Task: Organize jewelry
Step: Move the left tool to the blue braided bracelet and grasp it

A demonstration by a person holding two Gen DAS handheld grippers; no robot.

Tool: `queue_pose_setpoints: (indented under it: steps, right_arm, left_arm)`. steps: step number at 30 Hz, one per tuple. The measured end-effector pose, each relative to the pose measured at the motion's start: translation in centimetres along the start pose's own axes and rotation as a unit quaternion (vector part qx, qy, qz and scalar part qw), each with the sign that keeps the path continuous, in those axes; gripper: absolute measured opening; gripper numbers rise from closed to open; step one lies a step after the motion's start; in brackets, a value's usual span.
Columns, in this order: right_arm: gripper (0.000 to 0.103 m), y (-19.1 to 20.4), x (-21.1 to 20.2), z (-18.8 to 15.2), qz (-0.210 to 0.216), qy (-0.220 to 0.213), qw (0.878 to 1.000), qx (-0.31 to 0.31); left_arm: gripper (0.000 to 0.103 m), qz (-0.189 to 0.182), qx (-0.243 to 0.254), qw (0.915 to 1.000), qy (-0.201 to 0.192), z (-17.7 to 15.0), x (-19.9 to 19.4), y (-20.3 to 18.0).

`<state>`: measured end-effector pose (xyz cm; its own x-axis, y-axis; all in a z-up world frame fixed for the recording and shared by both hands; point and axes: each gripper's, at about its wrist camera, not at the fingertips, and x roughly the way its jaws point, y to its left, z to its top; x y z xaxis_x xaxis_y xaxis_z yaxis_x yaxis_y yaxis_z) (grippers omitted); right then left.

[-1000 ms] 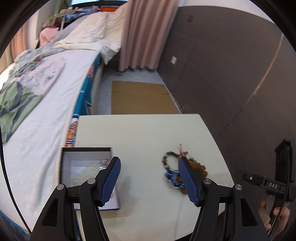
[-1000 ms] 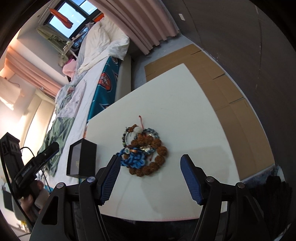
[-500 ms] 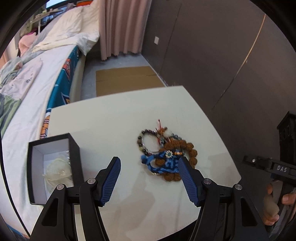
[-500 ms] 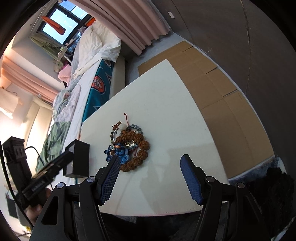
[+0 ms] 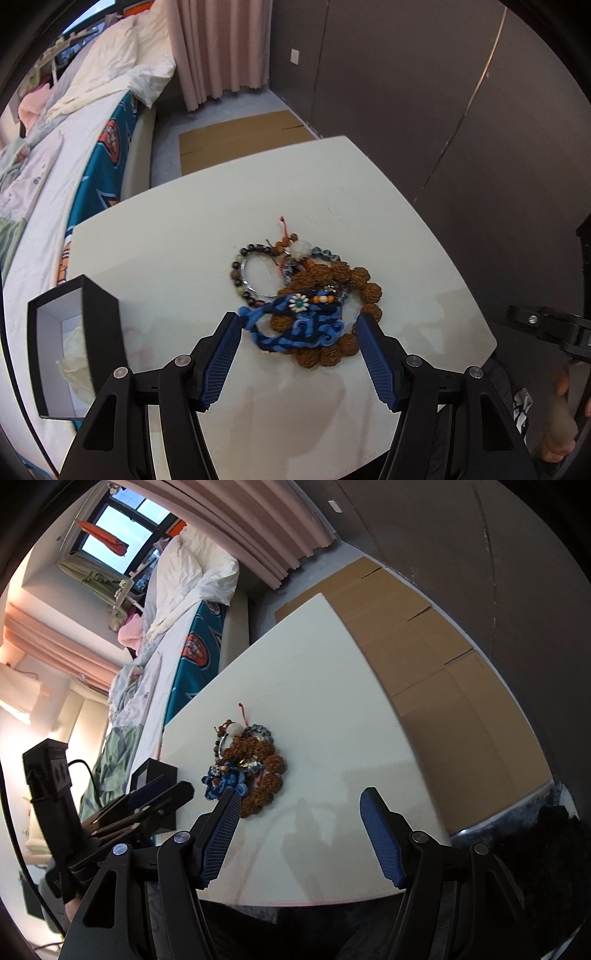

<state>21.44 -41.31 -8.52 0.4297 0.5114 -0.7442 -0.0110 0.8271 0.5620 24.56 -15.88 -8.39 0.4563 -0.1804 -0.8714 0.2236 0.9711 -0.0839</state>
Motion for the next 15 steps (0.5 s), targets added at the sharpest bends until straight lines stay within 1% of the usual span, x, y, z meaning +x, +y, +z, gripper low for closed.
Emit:
queue_pose_setpoints:
  steps: [8,14,15]
  right_arm:
    - [0.068,-2.2,-0.9,-0.3,-0.003,-0.005,1.0,0.02]
    - [0.068,-2.8,-1.0,-0.2,-0.005,-0.005,1.0,0.027]
    - [0.068,-2.8,-1.0,-0.3,-0.006,-0.005,1.0,0.027]
  left_arm:
    - [0.066,0.026,0.013,0.9993,0.022,0.4,2.5,-1.5]
    - [0.066,0.04,0.017,0.9988,0.023,0.4,3.9,-1.8]
    - [0.063,0.041,0.018,0.9987,0.022,0.4,4.1,-1.7]
